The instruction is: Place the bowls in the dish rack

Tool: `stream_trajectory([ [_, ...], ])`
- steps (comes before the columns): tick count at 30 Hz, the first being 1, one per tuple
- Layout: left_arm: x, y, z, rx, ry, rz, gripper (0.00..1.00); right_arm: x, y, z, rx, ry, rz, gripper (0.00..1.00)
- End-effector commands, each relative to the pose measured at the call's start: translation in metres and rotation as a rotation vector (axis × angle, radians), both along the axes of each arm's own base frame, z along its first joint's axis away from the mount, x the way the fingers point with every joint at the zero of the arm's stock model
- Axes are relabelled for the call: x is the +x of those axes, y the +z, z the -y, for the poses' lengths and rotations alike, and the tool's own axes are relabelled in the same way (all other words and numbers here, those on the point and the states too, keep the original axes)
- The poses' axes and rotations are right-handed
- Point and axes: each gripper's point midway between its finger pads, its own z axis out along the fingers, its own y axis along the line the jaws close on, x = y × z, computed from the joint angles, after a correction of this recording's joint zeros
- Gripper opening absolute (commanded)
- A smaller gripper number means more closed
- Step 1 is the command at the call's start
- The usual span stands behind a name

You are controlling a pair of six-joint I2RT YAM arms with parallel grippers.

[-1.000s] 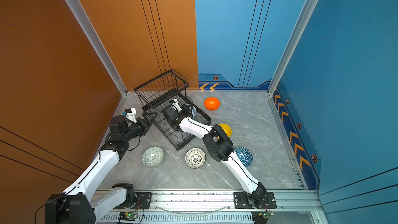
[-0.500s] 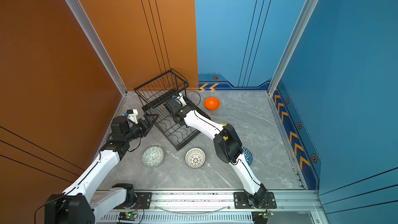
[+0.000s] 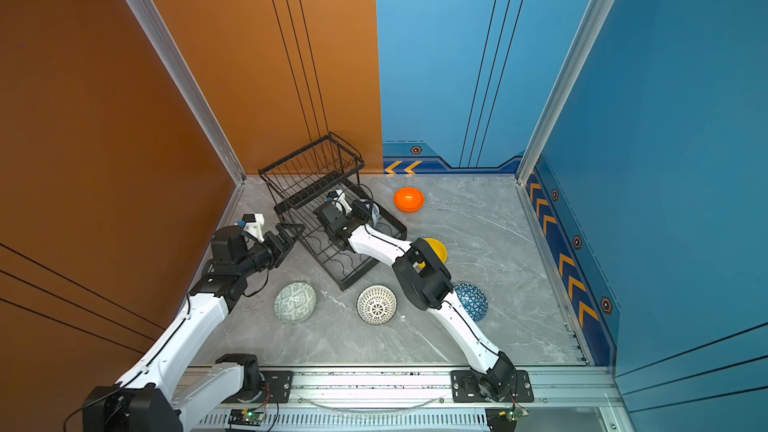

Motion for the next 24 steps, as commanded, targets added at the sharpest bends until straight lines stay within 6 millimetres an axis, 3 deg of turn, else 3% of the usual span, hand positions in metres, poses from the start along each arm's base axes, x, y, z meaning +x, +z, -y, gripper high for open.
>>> stream_trajectory([
  [1, -0.003, -0.006, 0.002, 0.01, -0.024, -0.012, 0.98, 0.009, 0.037, -0.01, -0.036, -0.019, 0.111, 0.0],
  [14, 0.0, -0.007, 0.006, 0.027, -0.042, -0.016, 0.98, 0.023, 0.014, -0.051, -0.202, 0.067, 0.188, 0.0],
  [24, 0.005, -0.01, 0.011, 0.035, -0.064, -0.028, 0.98, 0.039, 0.032, -0.044, -0.23, 0.079, 0.242, 0.0],
])
